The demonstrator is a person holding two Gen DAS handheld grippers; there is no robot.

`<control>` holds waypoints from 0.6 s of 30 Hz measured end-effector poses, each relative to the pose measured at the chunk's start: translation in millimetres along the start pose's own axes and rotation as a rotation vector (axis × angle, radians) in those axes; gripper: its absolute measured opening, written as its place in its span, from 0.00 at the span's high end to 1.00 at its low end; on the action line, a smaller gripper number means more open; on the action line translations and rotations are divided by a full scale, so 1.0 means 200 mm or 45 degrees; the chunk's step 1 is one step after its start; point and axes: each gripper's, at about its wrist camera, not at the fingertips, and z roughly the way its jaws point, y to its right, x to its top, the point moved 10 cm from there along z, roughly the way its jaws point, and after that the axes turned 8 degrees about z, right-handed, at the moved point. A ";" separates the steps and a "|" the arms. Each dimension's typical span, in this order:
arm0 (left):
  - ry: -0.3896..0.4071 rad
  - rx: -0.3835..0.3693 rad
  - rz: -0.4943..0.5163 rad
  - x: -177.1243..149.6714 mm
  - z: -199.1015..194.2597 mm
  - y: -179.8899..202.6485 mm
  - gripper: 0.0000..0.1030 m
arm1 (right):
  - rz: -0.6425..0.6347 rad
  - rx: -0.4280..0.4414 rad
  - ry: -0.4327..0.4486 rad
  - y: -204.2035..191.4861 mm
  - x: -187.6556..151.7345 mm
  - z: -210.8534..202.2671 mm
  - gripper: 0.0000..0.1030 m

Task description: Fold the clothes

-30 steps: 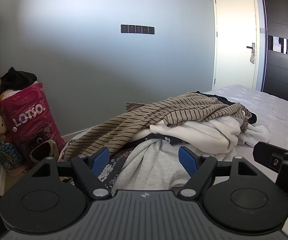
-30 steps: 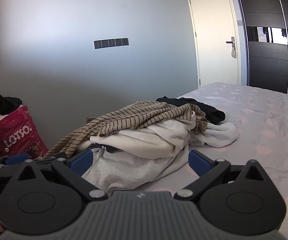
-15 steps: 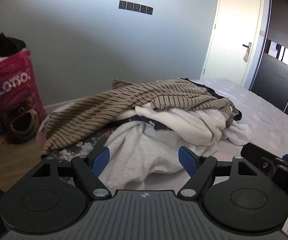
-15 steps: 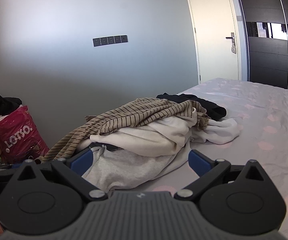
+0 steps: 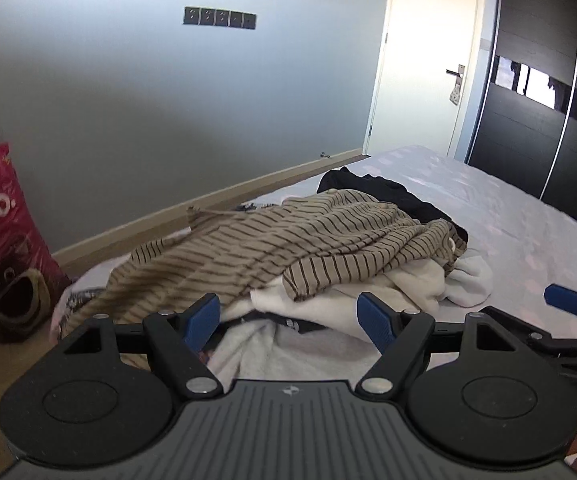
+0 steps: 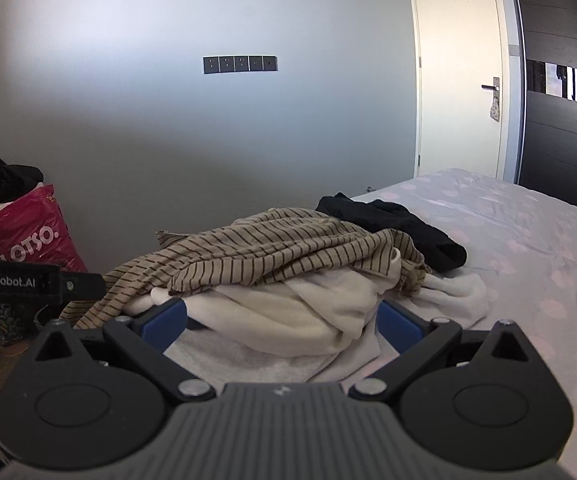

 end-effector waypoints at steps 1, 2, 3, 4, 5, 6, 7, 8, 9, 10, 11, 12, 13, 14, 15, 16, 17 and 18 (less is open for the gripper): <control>-0.003 0.017 0.024 0.02 0.04 -0.01 0.27 | -0.007 0.008 0.000 0.00 0.02 0.04 0.01; -0.005 0.016 0.020 0.04 0.07 -0.02 0.27 | -0.012 0.020 -0.003 -0.01 0.03 0.08 0.02; 0.004 0.016 0.010 0.05 0.11 -0.03 0.27 | -0.009 0.036 0.001 -0.01 0.05 0.12 0.02; 0.024 0.039 0.011 0.07 0.14 -0.05 0.27 | -0.002 0.053 0.008 -0.02 0.06 0.15 0.02; 0.046 0.063 0.012 0.08 0.17 -0.06 0.27 | 0.005 0.071 0.016 -0.02 0.08 0.19 0.03; 0.068 0.088 0.013 0.10 0.21 -0.08 0.27 | 0.015 0.086 0.034 -0.03 0.10 0.22 0.03; 0.061 0.090 -0.006 0.10 0.26 -0.09 0.27 | 0.027 0.097 0.049 -0.03 0.11 0.24 0.03; 0.051 0.088 -0.027 0.10 0.31 -0.11 0.27 | 0.033 0.107 0.060 -0.03 0.12 0.27 0.03; 0.041 0.087 -0.048 0.10 0.35 -0.13 0.28 | 0.034 0.118 0.071 -0.04 0.13 0.30 0.03; 0.031 0.085 -0.046 0.10 0.41 -0.14 0.28 | 0.027 0.126 0.083 -0.04 0.14 0.33 0.03; 0.040 0.098 -0.027 0.11 0.45 -0.16 0.29 | 0.014 0.126 0.082 -0.05 0.14 0.37 0.03; 0.072 0.119 -0.002 0.13 0.48 -0.17 0.30 | -0.001 0.124 0.071 -0.06 0.15 0.41 0.03; 0.106 0.142 0.023 0.14 0.51 -0.18 0.30 | -0.024 0.126 0.058 -0.07 0.15 0.45 0.03; 0.110 0.151 0.046 0.14 0.54 -0.19 0.30 | -0.050 0.123 0.045 -0.08 0.14 0.49 0.03; 0.110 0.159 0.069 0.13 0.56 -0.20 0.30 | -0.074 0.117 0.031 -0.09 0.14 0.53 0.03; 0.110 0.167 0.091 0.12 0.59 -0.20 0.30 | -0.088 0.115 0.012 -0.10 0.13 0.57 0.03; 0.110 0.175 0.114 0.12 0.61 -0.21 0.30 | -0.096 0.117 -0.012 -0.11 0.12 0.61 0.03; 0.098 0.167 0.135 0.10 0.62 -0.20 0.30 | -0.103 0.119 -0.036 -0.12 0.11 0.65 0.03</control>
